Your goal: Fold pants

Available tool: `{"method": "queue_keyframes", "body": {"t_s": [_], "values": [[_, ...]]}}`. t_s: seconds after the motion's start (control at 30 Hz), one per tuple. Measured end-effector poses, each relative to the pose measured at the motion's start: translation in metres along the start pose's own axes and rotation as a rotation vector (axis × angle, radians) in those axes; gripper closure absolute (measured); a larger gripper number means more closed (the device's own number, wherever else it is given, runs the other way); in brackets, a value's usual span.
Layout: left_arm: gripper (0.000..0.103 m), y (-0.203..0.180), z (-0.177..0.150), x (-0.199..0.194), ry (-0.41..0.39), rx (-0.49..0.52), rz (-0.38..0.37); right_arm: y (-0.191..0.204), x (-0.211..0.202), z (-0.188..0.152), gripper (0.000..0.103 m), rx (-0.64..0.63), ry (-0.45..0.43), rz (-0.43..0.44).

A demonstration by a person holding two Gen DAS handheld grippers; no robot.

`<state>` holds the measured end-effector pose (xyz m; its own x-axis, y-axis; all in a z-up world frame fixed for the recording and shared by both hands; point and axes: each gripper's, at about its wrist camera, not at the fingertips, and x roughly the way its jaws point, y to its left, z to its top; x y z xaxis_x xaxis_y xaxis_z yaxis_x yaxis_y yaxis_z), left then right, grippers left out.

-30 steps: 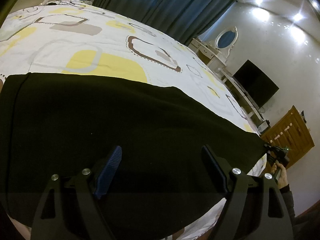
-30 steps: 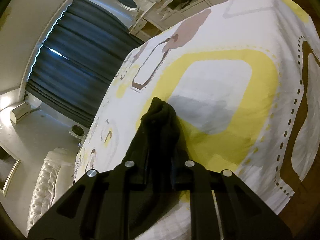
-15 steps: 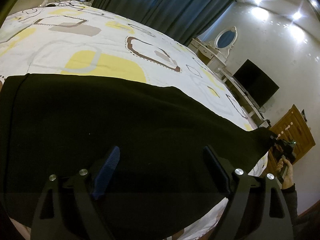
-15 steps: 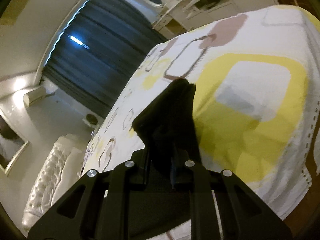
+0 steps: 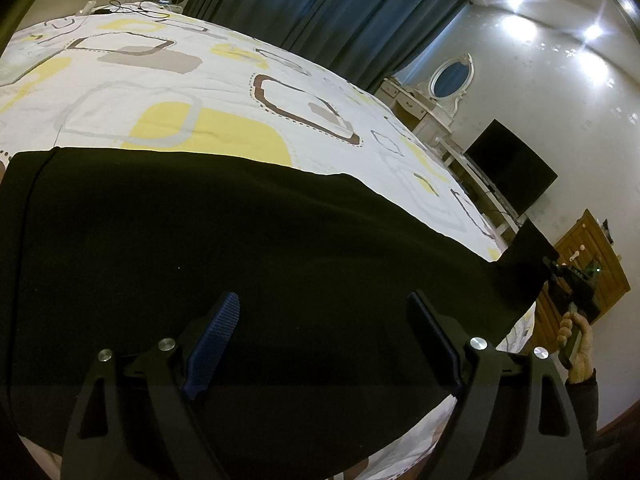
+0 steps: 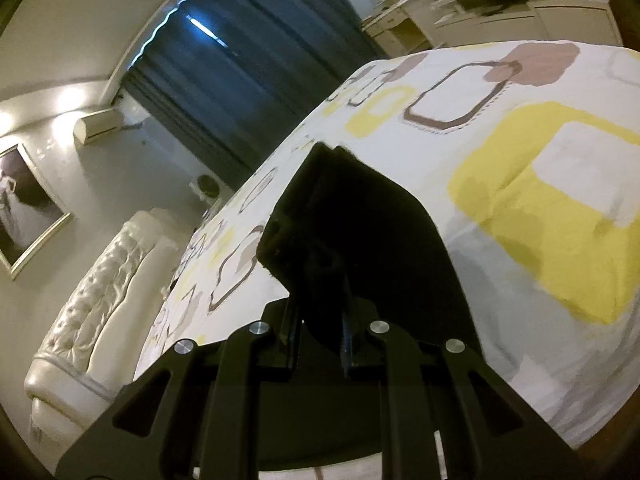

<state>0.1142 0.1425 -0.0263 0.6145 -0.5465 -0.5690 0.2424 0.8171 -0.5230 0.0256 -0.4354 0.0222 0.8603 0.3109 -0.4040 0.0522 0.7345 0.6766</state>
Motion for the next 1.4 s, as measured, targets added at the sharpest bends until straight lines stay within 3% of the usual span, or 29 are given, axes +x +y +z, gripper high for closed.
{"method": "queue_keyframes", "body": {"t_s": [0.47,1.4], "values": [[0.019,0.000,0.000,0.000,-0.002,0.001,-0.001,0.053,0.042,-0.033,0.087,-0.056,0.124,0.088],[0.019,-0.006,0.003,0.001,-0.007,0.004,-0.011,0.154,0.133,-0.133,0.087,-0.181,0.422,0.218]]}}
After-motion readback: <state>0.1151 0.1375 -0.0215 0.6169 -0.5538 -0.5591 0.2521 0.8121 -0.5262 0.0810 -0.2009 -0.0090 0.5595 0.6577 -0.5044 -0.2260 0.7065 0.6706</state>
